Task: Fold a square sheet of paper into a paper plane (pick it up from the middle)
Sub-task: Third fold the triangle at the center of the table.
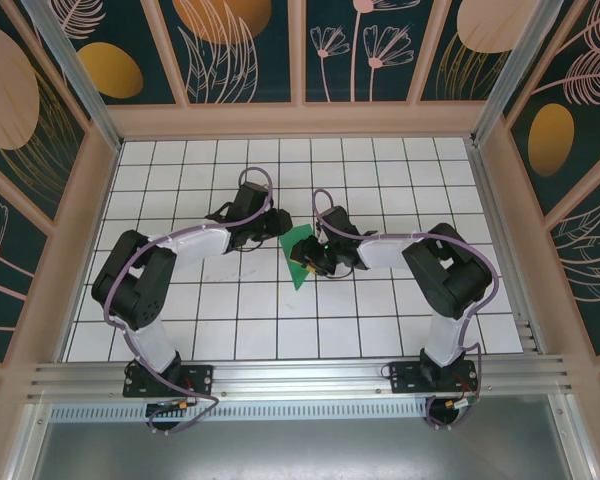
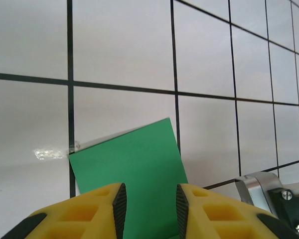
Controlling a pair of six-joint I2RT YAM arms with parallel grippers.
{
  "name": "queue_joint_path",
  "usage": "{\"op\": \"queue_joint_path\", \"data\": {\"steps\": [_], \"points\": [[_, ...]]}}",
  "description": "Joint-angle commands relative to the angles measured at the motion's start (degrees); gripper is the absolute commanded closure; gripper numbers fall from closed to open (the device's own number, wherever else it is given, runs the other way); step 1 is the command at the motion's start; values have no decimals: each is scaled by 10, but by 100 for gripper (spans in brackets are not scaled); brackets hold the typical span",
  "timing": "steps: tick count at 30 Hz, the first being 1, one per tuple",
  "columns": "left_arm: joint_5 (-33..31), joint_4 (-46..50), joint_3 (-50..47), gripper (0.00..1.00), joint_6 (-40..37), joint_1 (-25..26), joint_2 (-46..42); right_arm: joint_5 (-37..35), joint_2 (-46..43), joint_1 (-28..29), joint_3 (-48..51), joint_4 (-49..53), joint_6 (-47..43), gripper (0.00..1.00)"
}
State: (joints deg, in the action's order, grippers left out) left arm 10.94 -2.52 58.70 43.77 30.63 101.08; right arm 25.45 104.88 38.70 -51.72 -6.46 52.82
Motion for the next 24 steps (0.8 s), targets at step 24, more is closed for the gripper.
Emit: {"op": "queue_joint_path", "data": {"steps": [24], "points": [[155, -88, -137, 74, 23, 3, -22, -15, 13, 0, 19, 22, -16, 88]]}}
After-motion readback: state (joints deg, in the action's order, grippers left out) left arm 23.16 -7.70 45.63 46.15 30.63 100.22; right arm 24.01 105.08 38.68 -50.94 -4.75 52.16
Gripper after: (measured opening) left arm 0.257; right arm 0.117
